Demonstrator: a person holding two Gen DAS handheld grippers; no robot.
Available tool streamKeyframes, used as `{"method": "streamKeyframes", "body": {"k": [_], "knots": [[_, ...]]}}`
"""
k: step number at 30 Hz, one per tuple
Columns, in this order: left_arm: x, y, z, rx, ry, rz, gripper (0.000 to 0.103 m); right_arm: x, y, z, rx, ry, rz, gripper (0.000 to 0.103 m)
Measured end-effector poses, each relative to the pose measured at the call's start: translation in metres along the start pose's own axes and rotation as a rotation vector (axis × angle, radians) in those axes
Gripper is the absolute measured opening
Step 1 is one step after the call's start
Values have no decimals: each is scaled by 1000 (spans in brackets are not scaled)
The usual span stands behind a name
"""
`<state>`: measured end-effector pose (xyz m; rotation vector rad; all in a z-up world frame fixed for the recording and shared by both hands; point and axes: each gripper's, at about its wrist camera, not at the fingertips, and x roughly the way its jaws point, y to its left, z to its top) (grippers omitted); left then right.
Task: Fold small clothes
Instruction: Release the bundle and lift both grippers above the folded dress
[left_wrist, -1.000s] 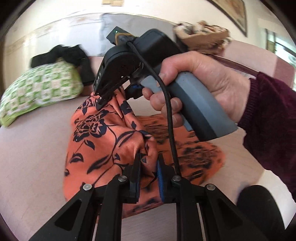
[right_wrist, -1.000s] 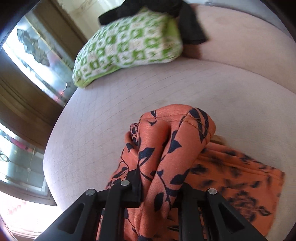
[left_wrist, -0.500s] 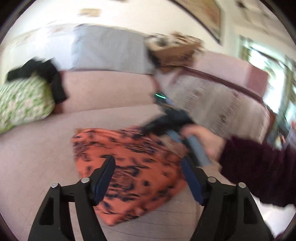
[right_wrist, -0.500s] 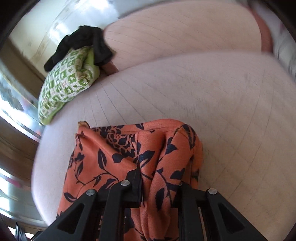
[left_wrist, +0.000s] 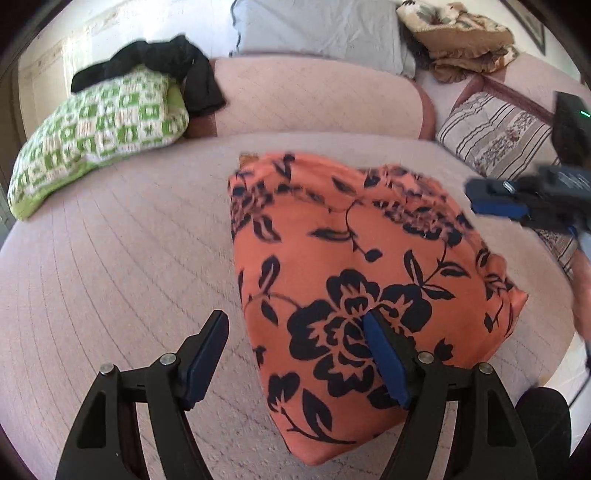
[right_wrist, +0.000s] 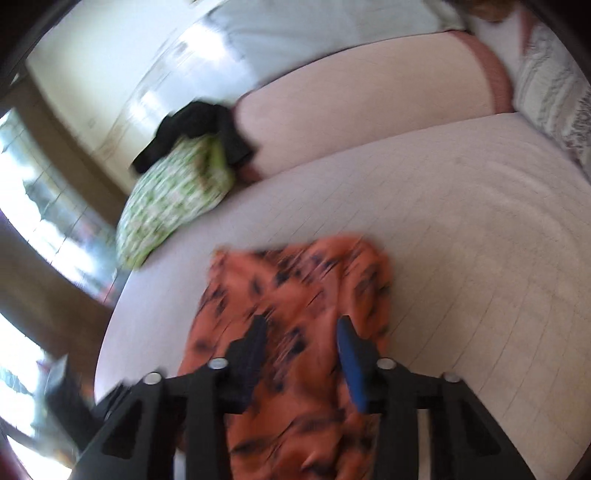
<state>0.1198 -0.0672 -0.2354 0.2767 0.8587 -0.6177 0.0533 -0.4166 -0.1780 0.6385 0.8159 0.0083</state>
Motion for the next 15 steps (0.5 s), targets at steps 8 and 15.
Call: {"method": "streamKeyframes", "body": {"k": [8,15], "knots": [[3,9,-12,-48,28,-45,78,27,-10,-63,58,150,-75,36],[9,12,-11,-72,46,-33,87,29,12,-7,17,113,-120,36]]}}
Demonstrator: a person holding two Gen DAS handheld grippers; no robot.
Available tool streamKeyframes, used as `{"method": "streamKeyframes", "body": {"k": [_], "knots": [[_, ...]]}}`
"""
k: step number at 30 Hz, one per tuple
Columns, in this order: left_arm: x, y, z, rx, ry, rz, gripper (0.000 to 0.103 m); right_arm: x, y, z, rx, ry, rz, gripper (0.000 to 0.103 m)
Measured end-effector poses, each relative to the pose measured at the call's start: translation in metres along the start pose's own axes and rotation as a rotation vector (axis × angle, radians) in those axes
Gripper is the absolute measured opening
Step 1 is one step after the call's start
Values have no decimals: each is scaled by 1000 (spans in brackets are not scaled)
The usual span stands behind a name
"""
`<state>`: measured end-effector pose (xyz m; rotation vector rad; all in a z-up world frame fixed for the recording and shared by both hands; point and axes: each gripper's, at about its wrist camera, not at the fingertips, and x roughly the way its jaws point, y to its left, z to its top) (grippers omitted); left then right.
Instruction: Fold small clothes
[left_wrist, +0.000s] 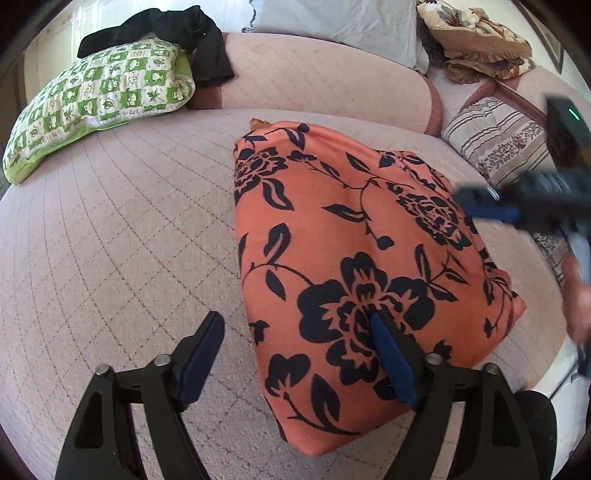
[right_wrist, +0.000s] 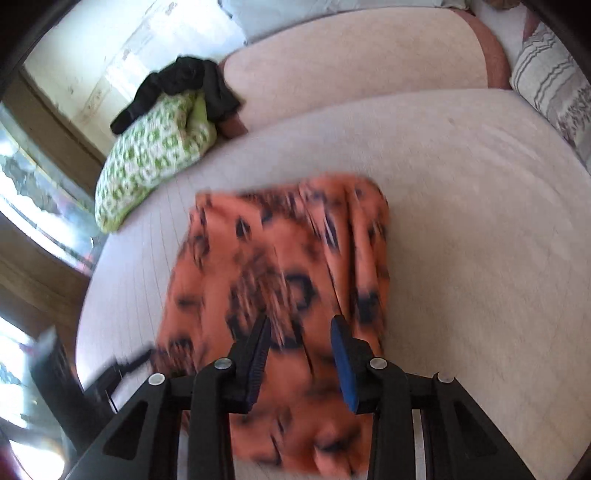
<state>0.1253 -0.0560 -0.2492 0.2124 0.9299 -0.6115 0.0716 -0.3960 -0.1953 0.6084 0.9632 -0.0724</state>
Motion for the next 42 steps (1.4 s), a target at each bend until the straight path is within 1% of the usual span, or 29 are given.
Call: {"method": "streamKeyframes", "body": {"k": [2,3,4,5,6,7,8,9,10,11,12,13,15,16,19,21,22,23,24,25,26,30,33,37,38,42], "knots": [[3,3,0,-11,3,-1,90,21,-2,21,24,0,-36,36],[5,4,0,-18,5,-12,91,35,-4,28,30,20,-65,36],[6,4,0,-19,8,-19,91,55,-8,36,37,58,-114,36],[8,4,0,-17,8,-21,92,71,-13,41,48,92,-144,38],[9,3,-1,-10,-1,-12,94,84,-20,47,75,106,-134,39],[9,3,-2,-5,-6,-2,97,86,-26,54,113,110,-115,39],[9,3,-2,-1,-9,8,99,86,-29,61,151,135,-108,39],[10,4,-1,-6,-4,7,99,85,-30,66,178,159,-112,39],[10,5,-1,-14,0,2,100,83,-26,72,173,161,-131,40],[11,7,0,-28,8,-4,101,79,-19,76,143,141,-155,42],[12,8,0,-38,11,-8,101,71,-8,80,96,103,-174,42],[13,9,0,-43,9,-10,102,66,1,84,72,79,-159,42],[13,8,-1,-38,-2,0,103,60,23,90,53,47,-39,42],[13,8,-1,-35,-7,2,103,62,35,92,43,42,3,42],[12,5,-2,-22,-21,14,103,82,69,96,-36,54,47,42],[10,4,-3,-16,-27,20,103,104,90,92,-93,77,29,42],[9,3,-2,-15,-32,27,103,118,95,91,-104,92,9,42],[9,4,-2,-15,-38,38,103,137,96,90,-115,115,-29,43],[9,3,-1,-14,-36,35,103,149,95,89,-129,117,-47,44],[9,4,0,-15,-33,35,103,153,96,87,-159,71,-45,45],[8,4,0,-18,-33,36,103,151,97,86,-182,38,-41,46],[6,4,0,-13,-35,42,103,154,91,84,-166,27,-25,46],[5,4,0,-13,-38,45,103,156,96,87,-152,25,-28,46],[4,3,-2,-14,-44,54,103,132,88,73,-111,39,-31,48],[3,2,-3,-13,-45,58,103,120,86,71,-106,37,-35,48],[-1,0,-5,-15,-48,67,103,79,81,58,-105,-14,-20,48]]}}
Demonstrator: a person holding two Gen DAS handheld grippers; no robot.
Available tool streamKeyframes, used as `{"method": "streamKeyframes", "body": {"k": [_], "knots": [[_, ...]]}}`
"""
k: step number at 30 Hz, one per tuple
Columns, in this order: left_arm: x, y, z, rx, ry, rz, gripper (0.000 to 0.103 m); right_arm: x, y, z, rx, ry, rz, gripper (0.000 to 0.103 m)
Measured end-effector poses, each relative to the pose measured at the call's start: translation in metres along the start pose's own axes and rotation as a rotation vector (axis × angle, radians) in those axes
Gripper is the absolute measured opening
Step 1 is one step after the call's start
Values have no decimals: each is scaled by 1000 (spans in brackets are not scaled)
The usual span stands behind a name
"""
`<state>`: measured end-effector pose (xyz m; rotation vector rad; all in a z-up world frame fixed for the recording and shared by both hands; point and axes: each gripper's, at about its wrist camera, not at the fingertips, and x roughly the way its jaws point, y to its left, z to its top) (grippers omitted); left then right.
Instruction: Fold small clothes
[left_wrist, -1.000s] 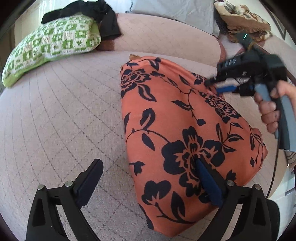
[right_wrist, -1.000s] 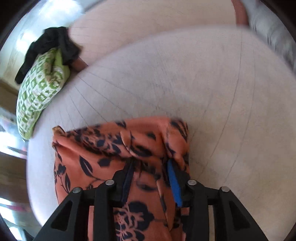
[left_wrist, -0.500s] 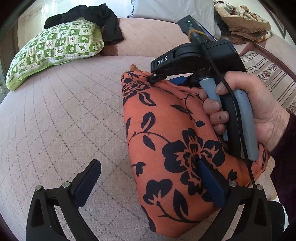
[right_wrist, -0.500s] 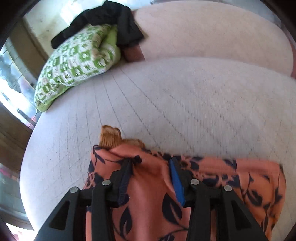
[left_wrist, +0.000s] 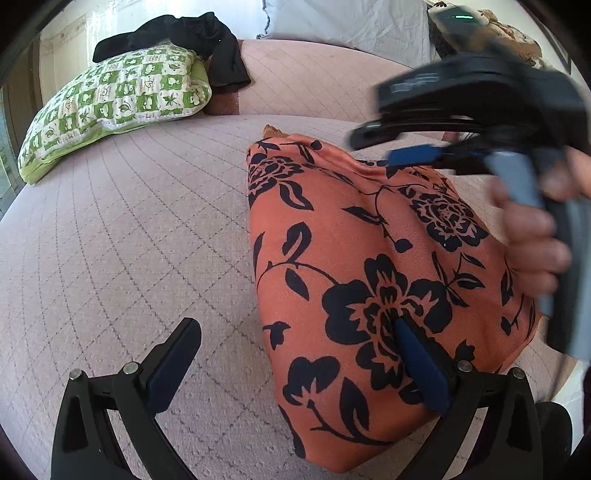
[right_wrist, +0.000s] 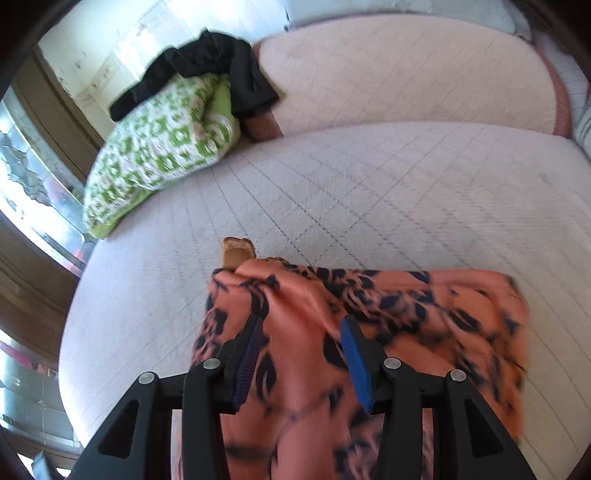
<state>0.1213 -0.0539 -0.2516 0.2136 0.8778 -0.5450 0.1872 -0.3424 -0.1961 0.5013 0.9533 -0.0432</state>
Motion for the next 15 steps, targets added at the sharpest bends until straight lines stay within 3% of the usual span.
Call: {"method": "streamKeyframes", "body": {"k": [7,13,15], "knots": [[-5,0,1,-7,-3,20,103,-55,-30,-43,75,-18,-38,48],[-8,-3,-3,-1,-6,37,103,-68,-61,-93,134,22,-84,48],[-10,-3,-4,-2,-7,45,103,-69,-73,-110,170,19,-53,48]]}}
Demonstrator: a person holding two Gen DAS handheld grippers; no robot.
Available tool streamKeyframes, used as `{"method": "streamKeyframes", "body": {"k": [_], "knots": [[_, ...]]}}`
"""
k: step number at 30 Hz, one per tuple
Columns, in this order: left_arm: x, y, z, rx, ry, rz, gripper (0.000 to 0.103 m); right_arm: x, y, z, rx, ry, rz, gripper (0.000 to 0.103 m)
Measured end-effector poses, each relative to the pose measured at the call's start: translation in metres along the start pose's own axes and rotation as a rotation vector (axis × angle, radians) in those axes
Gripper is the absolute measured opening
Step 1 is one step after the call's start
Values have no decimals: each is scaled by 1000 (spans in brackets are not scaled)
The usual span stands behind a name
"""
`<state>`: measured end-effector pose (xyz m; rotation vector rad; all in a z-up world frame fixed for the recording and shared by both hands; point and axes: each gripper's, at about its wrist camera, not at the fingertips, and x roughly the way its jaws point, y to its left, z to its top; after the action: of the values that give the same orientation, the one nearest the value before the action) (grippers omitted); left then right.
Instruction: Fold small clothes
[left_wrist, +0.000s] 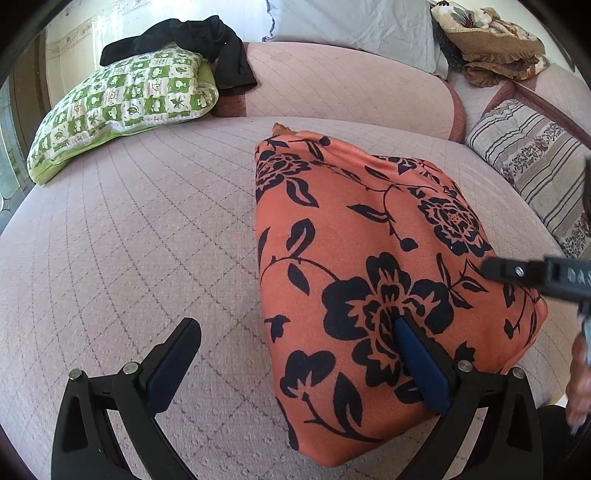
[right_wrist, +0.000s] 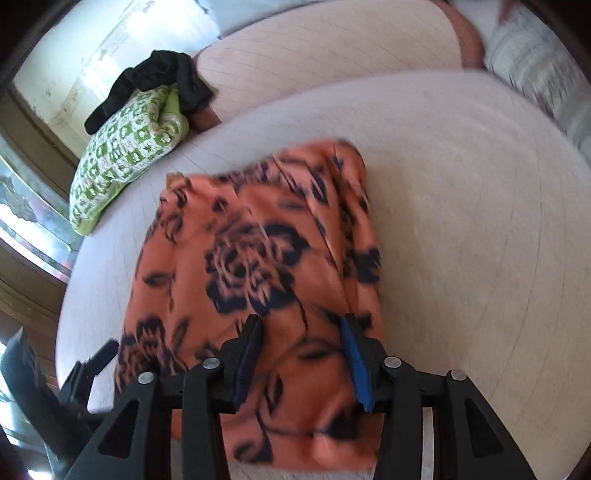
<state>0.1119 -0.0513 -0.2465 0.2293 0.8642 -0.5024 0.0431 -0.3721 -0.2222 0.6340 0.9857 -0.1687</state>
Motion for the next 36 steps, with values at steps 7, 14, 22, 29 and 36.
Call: {"method": "streamKeyframes", "body": {"k": [7,14,22,29,36], "knots": [[-2,-1,-6,5,-10,31,103,-8,-8,-23,19,-30,25,50],[-3,1,-13,4,-16,51,103,-14,4,-42,-75,-71,-41,51],[-7,2,-19,24,-33,72,103,-18,1,-53,-93,-108,-34,51],[-11,-3,-33,81,-28,73,103,-23,-1,-59,-103,-125,-15,52],[-23,-1,-52,94,-8,39,103,-47,-42,-85,40,-258,188,53]]}}
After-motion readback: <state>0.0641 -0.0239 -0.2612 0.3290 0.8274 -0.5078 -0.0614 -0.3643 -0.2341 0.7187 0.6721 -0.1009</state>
